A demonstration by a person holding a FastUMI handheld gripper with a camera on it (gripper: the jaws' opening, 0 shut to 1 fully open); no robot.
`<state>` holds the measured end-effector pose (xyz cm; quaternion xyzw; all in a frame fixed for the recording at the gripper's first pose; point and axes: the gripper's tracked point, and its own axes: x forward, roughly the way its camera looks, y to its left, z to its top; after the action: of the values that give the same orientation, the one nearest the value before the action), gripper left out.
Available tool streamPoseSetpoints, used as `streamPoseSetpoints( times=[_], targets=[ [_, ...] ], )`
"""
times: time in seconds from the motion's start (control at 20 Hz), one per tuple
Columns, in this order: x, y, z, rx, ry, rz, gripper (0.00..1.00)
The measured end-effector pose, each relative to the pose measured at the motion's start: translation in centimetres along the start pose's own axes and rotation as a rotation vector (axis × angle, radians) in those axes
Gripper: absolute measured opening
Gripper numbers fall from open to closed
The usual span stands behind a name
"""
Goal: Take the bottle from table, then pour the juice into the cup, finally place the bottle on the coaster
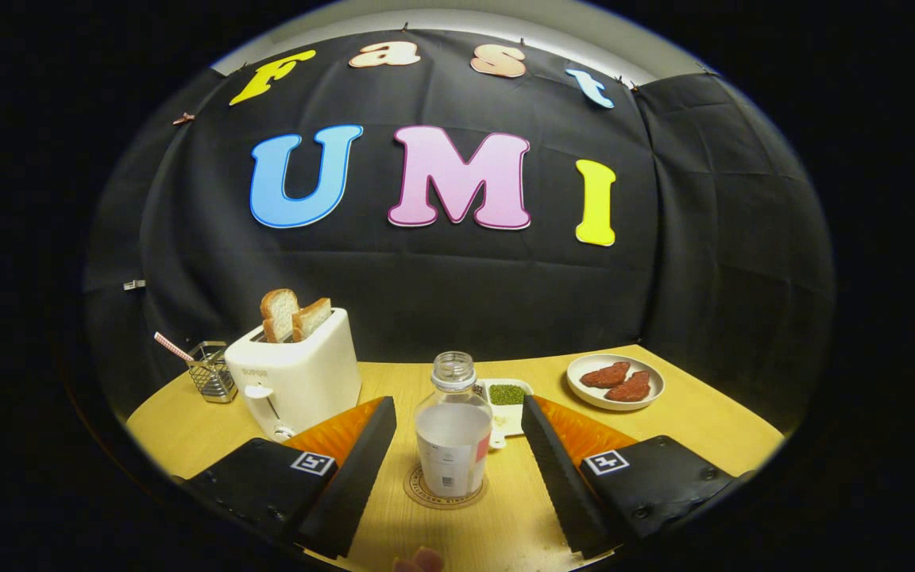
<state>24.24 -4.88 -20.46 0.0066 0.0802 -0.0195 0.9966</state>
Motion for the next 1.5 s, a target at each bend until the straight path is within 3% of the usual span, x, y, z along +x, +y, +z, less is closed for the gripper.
streamPoseSetpoints(
  times=[0.55,1.0,1.5],
  targets=[
    [-10.9,-0.4,7.9,-0.029,-0.049,0.048,0.97],
    [-20.1,5.4,12.7,-0.070,-0.095,0.171,0.98],
    [-27.2,5.4,10.4,-0.092,-0.059,0.184,0.98]
  ],
)
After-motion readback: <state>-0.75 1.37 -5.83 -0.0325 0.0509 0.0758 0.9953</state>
